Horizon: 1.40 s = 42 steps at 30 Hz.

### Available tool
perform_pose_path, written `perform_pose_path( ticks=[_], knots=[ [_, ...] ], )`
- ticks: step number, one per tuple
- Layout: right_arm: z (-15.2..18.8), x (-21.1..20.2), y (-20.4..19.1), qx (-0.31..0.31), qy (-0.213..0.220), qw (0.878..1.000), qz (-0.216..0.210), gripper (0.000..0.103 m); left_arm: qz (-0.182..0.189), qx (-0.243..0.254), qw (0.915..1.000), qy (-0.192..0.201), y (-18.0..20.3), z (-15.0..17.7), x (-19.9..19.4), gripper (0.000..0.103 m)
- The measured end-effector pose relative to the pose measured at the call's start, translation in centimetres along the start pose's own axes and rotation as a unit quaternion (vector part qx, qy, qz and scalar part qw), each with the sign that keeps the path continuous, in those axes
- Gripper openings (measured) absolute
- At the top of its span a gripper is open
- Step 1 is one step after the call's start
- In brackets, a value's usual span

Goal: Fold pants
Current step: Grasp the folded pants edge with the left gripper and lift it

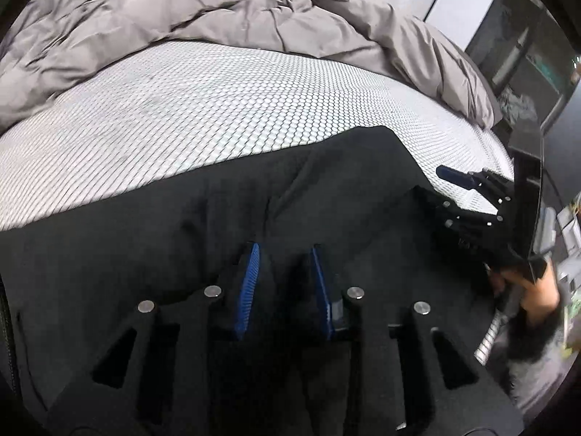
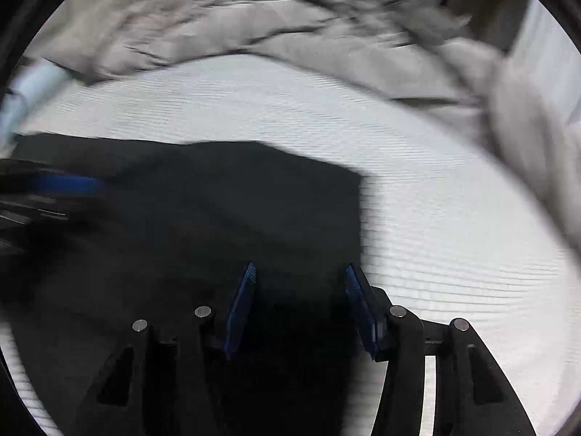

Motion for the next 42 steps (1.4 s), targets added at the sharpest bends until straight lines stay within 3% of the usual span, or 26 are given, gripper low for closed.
perform_pose_path(
  ticks=[3,4,5,8,10,13,16,17,18,20,21,22,23,25,27,29,31,36,39,40,41,42],
  knots=[
    [0.3,-2.6,0.8,0.045,0.021,0.997,-0.056,0.052,0.002,0.02,0.9994,0.029,0.8,1.2,-3.2,0.029],
    [0.2,-3.5,0.8,0.049,0.03,0.996,-0.066,0.052,0.004,0.026,0.999,0.035,1.4,1.9,-4.1,0.037],
    [0.2,-4.3,0.7,0.049,0.037,0.995,-0.079,0.052,0.008,0.033,0.9989,0.032,2.0,2.6,-4.5,0.046],
    [0.6,-6.1,-2.7,0.046,0.031,0.983,-0.173,0.052,-0.002,0.08,0.9967,-0.013,3.5,5.6,-3.4,0.048],
    [1.8,-5.6,-5.3,0.019,-0.003,0.977,-0.211,0.052,-0.015,0.099,0.9949,-0.014,3.6,6.7,-3.3,0.048],
    [3.3,-4.6,-5.2,-0.036,-0.014,0.989,-0.146,0.053,-0.007,0.088,0.996,-0.015,2.9,7.5,-4.9,0.048],
    [3.5,-5.2,-2.0,-0.011,-0.008,0.994,-0.106,0.054,-0.034,0.074,0.9967,0.001,0.7,8.0,-8.2,0.055],
    [3.6,-5.2,-1.1,-0.002,-0.004,0.996,-0.091,0.06,-0.036,0.056,0.9977,0.011,-0.3,8.0,-9.4,0.056],
    [3.7,-5.8,0.1,0.023,0.004,0.996,-0.085,0.068,-0.047,0.025,0.9983,0.026,-2.1,8.0,-11.2,0.056],
    [3.7,-7.0,1.3,0.071,0.022,0.991,-0.111,0.071,-0.073,-0.023,0.9957,0.052,-5.5,8.0,-14.1,0.064],
    [3.6,-7.5,1.6,0.085,0.03,0.989,-0.121,0.074,-0.097,-0.059,0.9905,0.077,-8.1,8.0,-16.2,0.071],
    [3.3,-8.4,2.1,0.104,0.047,0.985,-0.13,0.077,-0.119,-0.087,0.9847,0.093,-10.0,8.2,-17.4,0.086],
    [3.2,-8.9,2.3,0.111,0.058,0.983,-0.131,0.085,-0.144,-0.125,0.9752,0.112,-12.3,8.5,-18.9,0.092],
    [2.5,-10.2,2.8,0.127,0.084,0.978,-0.142,0.088,-0.177,-0.204,0.953,0.137,-16.7,9.6,-21.3,0.095],
    [2.4,-11.0,2.9,0.141,0.095,0.973,-0.155,0.089,-0.176,-0.276,0.9342,0.141,-20.2,11.3,-22.6,0.095],
    [2.3,-11.4,2.7,0.151,0.103,0.97,-0.161,0.089,-0.167,-0.32,0.9229,0.135,-22.1,12.7,-23.1,0.095],
    [2.0,-11.2,2.3,0.151,0.099,0.97,-0.163,0.089,-0.16,-0.339,0.9184,0.126,-23.4,13.8,-22.9,0.095],
    [2.6,-10.8,1.1,0.135,0.09,0.973,-0.167,0.089,-0.148,-0.329,0.92,0.153,-24.8,14.4,-22.5,0.087],
    [2.6,-10.7,1.0,0.136,0.088,0.972,-0.172,0.089,-0.157,-0.347,0.9122,0.151,-26.6,13.9,-21.3,0.053],
    [2.5,-10.7,0.8,0.137,0.091,0.971,-0.175,0.089,-0.163,-0.349,0.9117,0.143,-27.1,13.4,-20.3,0.024],
    [2.4,-10.5,0.7,0.138,0.094,0.97,-0.176,0.089,-0.168,-0.346,0.9131,0.135,-27.7,12.6,-19.3,0.009],
    [2.3,-10.4,0.7,0.139,0.097,0.97,-0.176,0.089,-0.173,-0.34,0.9147,0.133,-27.6,12.3,-19.1,0.007]
  ],
)
Point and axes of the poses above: each gripper's, at about its wrist camera, not at the fingertips, and x roughly the way its jaws point, y to its right, z to its underside, the point moved 6 cm from there along x, roughly the way its jaws point, and after that the axes turned 11 degrees about y, right-handed, at the moved point
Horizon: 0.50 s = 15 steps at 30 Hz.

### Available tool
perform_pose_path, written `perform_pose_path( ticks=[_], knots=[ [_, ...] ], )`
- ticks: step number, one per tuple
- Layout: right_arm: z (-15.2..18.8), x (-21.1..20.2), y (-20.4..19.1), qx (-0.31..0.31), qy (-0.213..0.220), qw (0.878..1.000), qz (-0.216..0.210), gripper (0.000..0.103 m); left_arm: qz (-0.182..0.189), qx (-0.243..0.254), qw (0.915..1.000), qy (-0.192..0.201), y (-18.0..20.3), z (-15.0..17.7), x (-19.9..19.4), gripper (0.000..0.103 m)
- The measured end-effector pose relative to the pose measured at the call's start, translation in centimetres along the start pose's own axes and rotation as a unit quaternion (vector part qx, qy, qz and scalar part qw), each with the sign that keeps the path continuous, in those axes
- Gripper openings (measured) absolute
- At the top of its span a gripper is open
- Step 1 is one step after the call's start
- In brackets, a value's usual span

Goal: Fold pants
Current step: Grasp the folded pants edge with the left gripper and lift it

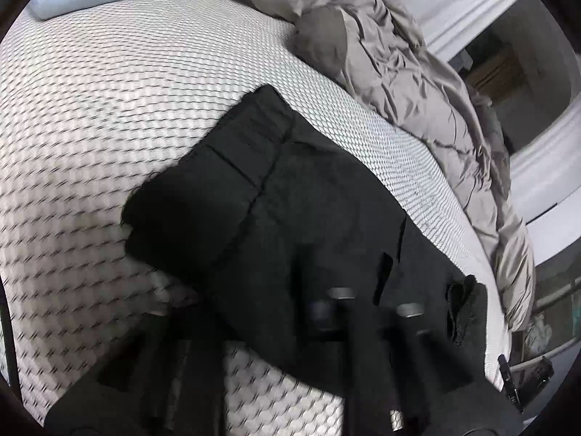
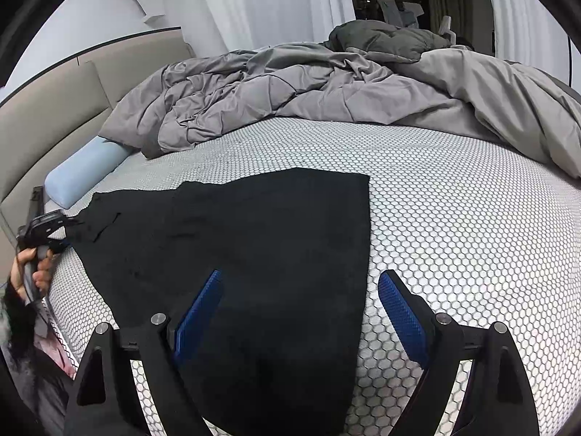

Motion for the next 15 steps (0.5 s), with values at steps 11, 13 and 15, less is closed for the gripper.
perform_pose_path(
  ticks=[11,13,15],
  knots=[
    [-1.3,-1.2,-1.1,-0.02,0.025,0.999,-0.007,0.089,0.135,0.184,0.9683,0.102,21.0,1.7,-9.7,0.001],
    [-1.6,-1.7,-0.7,-0.015,0.031,0.999,-0.003,0.089,0.187,0.212,0.9552,0.089,26.7,4.1,-10.4,0.001],
    [-1.8,-2.3,0.1,-0.008,0.039,0.999,0.004,0.089,0.237,0.239,0.94,0.053,32.5,7.6,-10.0,0.002]
  ],
)
Point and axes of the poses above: each gripper's, at about its wrist camera, not at the fingertips, and x roughly the way its jaws point, y to its right, z to its underside, the point moved 6 cm from there along x, roughly the way its jaws point, and after that the axes turned 11 degrees about y, right-handed, at the moved point
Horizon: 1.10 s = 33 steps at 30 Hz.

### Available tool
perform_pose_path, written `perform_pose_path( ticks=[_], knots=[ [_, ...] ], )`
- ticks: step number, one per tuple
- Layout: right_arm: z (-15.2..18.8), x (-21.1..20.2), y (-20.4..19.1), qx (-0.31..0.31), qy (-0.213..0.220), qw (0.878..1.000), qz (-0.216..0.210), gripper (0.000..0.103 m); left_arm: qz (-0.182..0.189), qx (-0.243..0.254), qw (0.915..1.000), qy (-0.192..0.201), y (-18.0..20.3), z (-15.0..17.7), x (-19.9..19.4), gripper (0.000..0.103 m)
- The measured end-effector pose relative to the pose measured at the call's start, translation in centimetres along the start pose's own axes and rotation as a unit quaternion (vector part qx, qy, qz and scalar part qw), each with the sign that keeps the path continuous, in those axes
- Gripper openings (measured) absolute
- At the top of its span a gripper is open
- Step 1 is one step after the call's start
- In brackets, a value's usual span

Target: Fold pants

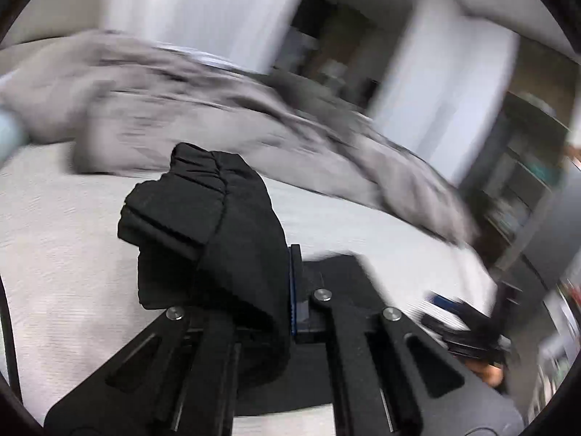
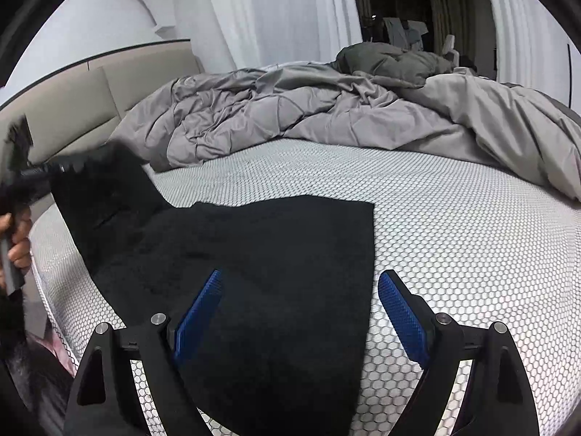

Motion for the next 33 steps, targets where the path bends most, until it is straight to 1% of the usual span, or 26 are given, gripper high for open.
perform_pose_path(
  ticks=[1,2,3,4,5,6,7,9,11,13,15,16,18,19,20,22,24,25,27,28,29,31,32,33],
  knots=[
    [-0.1,-0.3,0.5,0.004,0.003,1.0,0.006,0.089,0.032,0.009,0.9992,-0.022,3.2,1.2,1.8,0.003],
    [-0.1,-0.5,1.0,0.009,0.006,1.0,0.012,0.089,0.06,0.016,0.997,-0.047,6.0,2.7,3.5,0.015],
    [-0.2,-0.9,2.0,0.019,0.008,1.0,0.022,0.089,0.109,0.029,0.989,-0.096,9.5,5.4,5.8,0.028],
    [-0.2,-1.2,2.8,0.026,0.01,0.999,0.03,0.089,0.14,0.033,0.9812,-0.128,11.4,7.4,7.2,0.059],
    [-0.2,-1.4,3.4,0.03,0.011,0.999,0.036,0.089,0.164,0.038,0.973,-0.158,12.9,9.6,8.4,0.069],
    [-0.2,-1.6,4.3,0.034,0.012,0.998,0.048,0.089,0.169,0.05,0.9664,-0.186,14.0,12.2,9.7,0.069],
    [0.0,-1.7,5.3,0.037,0.01,0.997,0.063,0.089,0.163,0.063,0.9622,-0.209,14.4,14.0,10.4,0.069],
    [0.7,-1.7,7.1,0.054,-0.005,0.995,0.08,0.089,0.161,0.072,0.9562,-0.233,14.3,15.6,11.0,0.069],
    [1.2,-1.6,8.0,0.07,-0.015,0.994,0.082,0.089,0.169,0.069,0.957,-0.225,13.7,15.3,10.4,0.069],
    [1.4,-1.5,8.1,0.076,-0.024,0.994,0.078,0.089,0.171,0.068,0.9627,-0.199,12.6,13.8,9.2,0.069],
    [1.4,-1.2,7.5,0.076,-0.029,0.995,0.059,0.089,0.151,0.067,0.9713,-0.171,10.7,12.5,7.9,0.07],
    [1.5,-1.0,6.8,0.079,-0.037,0.995,0.039,0.089,0.127,0.066,0.9779,-0.153,8.9,11.5,7.5,0.071],
    [1.7,-0.5,5.8,0.088,-0.05,0.995,0.006,0.089,0.097,0.05,0.9854,-0.13,6.1,10.0,7.9,0.072],
    [1.8,-0.2,5.0,0.09,-0.055,0.994,-0.014,0.089,0.094,0.033,0.9867,-0.129,4.4,9.7,7.6,0.072],
    [1.9,0.0,4.2,0.087,-0.057,0.994,-0.025,0.089,0.094,0.02,0.9869,-0.13,3.5,9.4,7.7,0.072],
    [1.8,0.2,2.9,0.074,-0.056,0.995,-0.033,0.088,0.081,0.014,0.9891,-0.122,1.6,8.7,7.6,0.072],
    [1.6,0.3,1.7,0.064,-0.052,0.995,-0.048,0.088,0.053,0.017,0.992,-0.113,-0.4,8.4,7.5,0.072],
    [1.5,0.3,0.7,0.053,-0.052,0.996,-0.058,0.088,0.037,0.018,0.9924,-0.116,-1.2,8.5,7.8,0.072],
    [1.6,0.3,-1.8,0.019,-0.055,0.996,-0.074,0.088,-0.006,0.025,0.9914,-0.128,-3.7,9.2,8.2,0.072],
    [1.8,0.5,-3.7,-0.007,-0.057,0.994,-0.088,0.088,-0.021,0.027,0.99,-0.137,-4.7,9.7,8.2,0.072],
    [1.9,0.9,-4.8,-0.019,-0.059,0.994,-0.095,0.088,-0.034,0.029,0.988,-0.148,-5.7,10.4,8.3,0.072],
    [2.6,2.0,-7.9,-0.043,-0.07,0.99,-0.113,0.088,-0.055,0.045,0.9833,-0.168,-7.0,11.8,9.3,0.072],
    [3.1,2.4,-8.7,-0.05,-0.077,0.989,-0.116,0.088,-0.062,0.054,0.9807,-0.178,-7.3,12.4,9.6,0.072],
    [3.8,3.5,-10.0,-0.068,-0.09,0.988,-0.11,0.088,-0.064,0.061,0.9776,-0.191,-7.8,13.0,10.0,0.072]
  ],
)
Point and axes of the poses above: each gripper's, at about its wrist camera, not at the fingertips, and x roughly the way its jaws point, y to its right, z to its underside, the point moved 6 cm from there along x, roughly the way its jaws point, and after that the axes turned 11 degrees about y, right-handed, at the moved point
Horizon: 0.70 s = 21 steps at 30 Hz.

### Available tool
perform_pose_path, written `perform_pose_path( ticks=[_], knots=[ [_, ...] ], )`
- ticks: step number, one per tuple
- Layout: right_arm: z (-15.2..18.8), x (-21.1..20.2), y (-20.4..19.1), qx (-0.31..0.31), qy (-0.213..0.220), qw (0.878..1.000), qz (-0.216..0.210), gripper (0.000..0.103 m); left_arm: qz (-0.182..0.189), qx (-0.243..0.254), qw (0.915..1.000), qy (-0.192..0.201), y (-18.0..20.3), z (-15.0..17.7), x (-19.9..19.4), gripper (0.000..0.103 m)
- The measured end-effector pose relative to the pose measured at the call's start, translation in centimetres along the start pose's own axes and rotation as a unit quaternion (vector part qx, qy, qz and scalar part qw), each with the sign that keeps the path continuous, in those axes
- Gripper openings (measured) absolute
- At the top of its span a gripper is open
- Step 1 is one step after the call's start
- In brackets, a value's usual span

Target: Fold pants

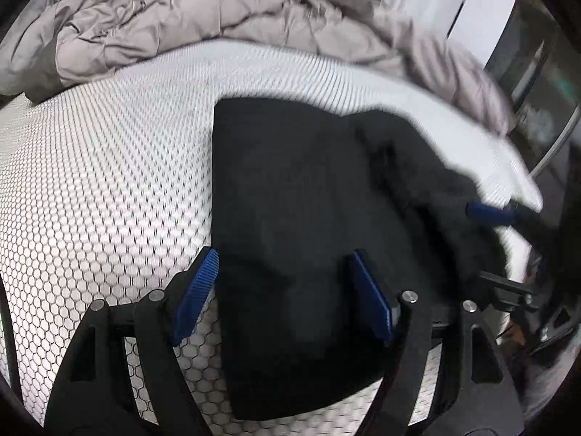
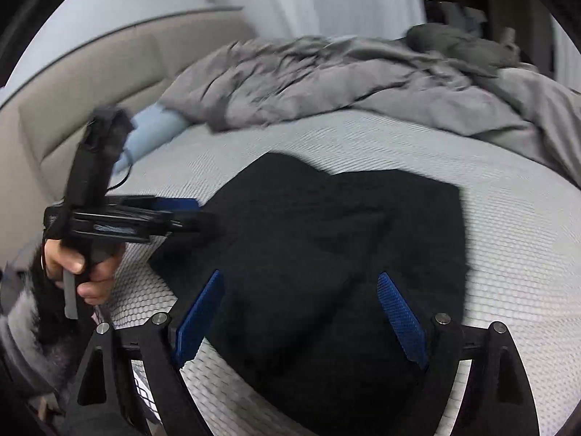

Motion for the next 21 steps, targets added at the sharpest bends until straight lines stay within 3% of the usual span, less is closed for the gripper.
perform_pose_path(
  ticks=[3,5,8,11,15,18,21],
  knots=[
    [1.2,3.0,-1.0,-0.035,-0.041,0.998,0.04,0.088,0.004,0.001,0.9999,-0.009,-0.7,0.5,0.9,0.074],
    [1.4,3.2,-0.5,-0.042,-0.043,0.996,0.069,0.086,0.012,-0.007,0.9998,-0.013,-1.4,0.4,1.1,0.076],
    [0.9,-0.4,3.3,-0.018,-0.02,0.983,0.181,0.08,0.019,-0.012,0.9997,-0.013,-2.0,0.6,0.7,0.076],
    [1.5,-5.4,7.8,0.049,-0.007,0.975,0.215,0.08,0.015,-0.003,0.9999,-0.007,-1.8,0.3,0.4,0.075],
    [2.2,-9.5,11.4,0.164,0.04,0.975,0.142,0.079,0.027,-0.012,0.9995,0.013,-1.6,-0.5,-0.8,0.075],
    [3.0,-8.8,11.7,0.219,0.035,0.973,0.064,0.066,0.045,-0.026,0.9981,0.032,-1.3,-1.4,-1.8,0.075],
    [2.7,-7.6,10.5,0.239,0.027,0.971,0.017,0.064,0.049,-0.029,0.9974,0.044,-1.4,-1.8,-2.2,0.075]
  ],
)
Point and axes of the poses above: each gripper's, at about its wrist camera, not at the fingertips, and x roughly the way its jaws point, y to its right, z to its underside, the point moved 6 cm from there along x, roughly the way its jaws point, and after that the axes turned 11 degrees about y, right-handed, at the moved point
